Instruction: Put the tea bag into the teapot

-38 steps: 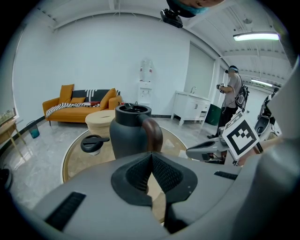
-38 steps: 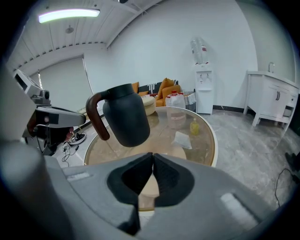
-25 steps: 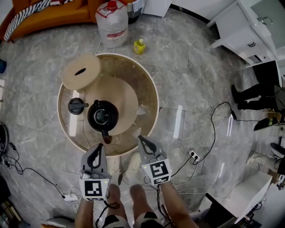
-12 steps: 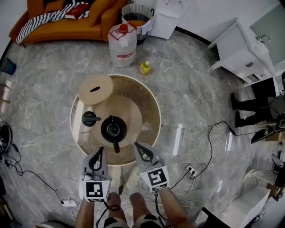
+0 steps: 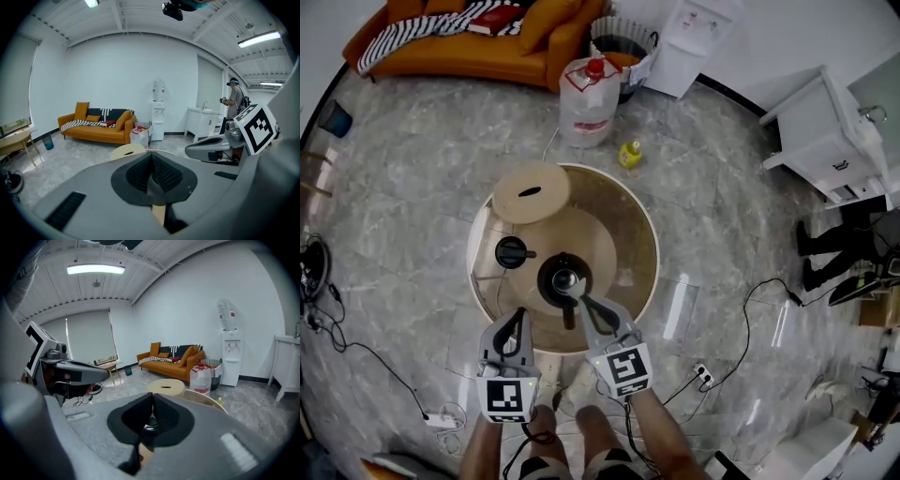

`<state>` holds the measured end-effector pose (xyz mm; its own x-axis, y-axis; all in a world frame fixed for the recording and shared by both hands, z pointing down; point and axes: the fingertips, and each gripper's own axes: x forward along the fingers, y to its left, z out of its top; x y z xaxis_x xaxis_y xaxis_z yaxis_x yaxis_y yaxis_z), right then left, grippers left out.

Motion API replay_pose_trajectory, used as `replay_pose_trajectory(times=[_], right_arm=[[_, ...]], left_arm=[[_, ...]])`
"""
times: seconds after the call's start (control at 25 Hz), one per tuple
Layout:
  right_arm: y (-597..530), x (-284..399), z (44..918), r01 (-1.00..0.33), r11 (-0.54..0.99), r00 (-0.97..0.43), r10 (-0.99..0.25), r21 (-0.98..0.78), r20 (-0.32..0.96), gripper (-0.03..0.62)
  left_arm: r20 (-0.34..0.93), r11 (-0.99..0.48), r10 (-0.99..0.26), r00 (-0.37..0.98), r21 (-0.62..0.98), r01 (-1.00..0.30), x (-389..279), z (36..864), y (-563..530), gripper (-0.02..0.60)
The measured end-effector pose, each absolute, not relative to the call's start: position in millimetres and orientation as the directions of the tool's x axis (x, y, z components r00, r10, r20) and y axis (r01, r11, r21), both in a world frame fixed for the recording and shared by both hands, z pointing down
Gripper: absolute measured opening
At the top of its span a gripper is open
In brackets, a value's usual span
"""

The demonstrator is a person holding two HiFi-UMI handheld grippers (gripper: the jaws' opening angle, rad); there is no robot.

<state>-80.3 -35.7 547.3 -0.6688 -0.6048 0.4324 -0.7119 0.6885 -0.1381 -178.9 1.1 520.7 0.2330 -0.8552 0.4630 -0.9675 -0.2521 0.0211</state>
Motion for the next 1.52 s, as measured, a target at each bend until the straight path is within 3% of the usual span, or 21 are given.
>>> replay_pose_trajectory(times=[0.64, 0.76, 0.84, 1.2, 1.52], right_arm=[[-45.7, -111.3, 605.1, -0.686, 0.711, -0.683, -0.557, -0.154, 0.473, 0.009], [-44.3, -115.1, 603.4, -0.671, 0.716, -0.709, -0.544, -0.191, 0.45, 0.189], [-43.9, -114.2, 604.5, -0.672, 0.716, -0.708, -0.547, -0.189, 0.446, 0.241], [-44.0, -109.4, 595.6, -0.67, 0.719, -0.706, -0.541, -0.185, 0.458, 0.241], [-46.4, -102.9, 555.6, -0.697, 0.699, -0.689, -0.591, -0.16, 0.42, 0.218]], left_arm=[[0.515, -0.162, -0.838, 0.18, 0.079, -0.984, -206.8, 563.9, 0.6, 0.015], [0.51, -0.174, -0.84, 0.184, 0.066, -0.982, -207.3, 563.3, -3.2, 0.015], [0.509, -0.168, -0.842, 0.181, 0.072, -0.983, -207.3, 562.2, -5.4, 0.015], [0.511, -0.138, -0.842, 0.173, 0.105, -0.985, -203.3, 549.1, -8.1, 0.015], [0.46, -0.24, -0.86, 0.222, 0.02, -0.971, -203.4, 523.3, -13.2, 0.015]])
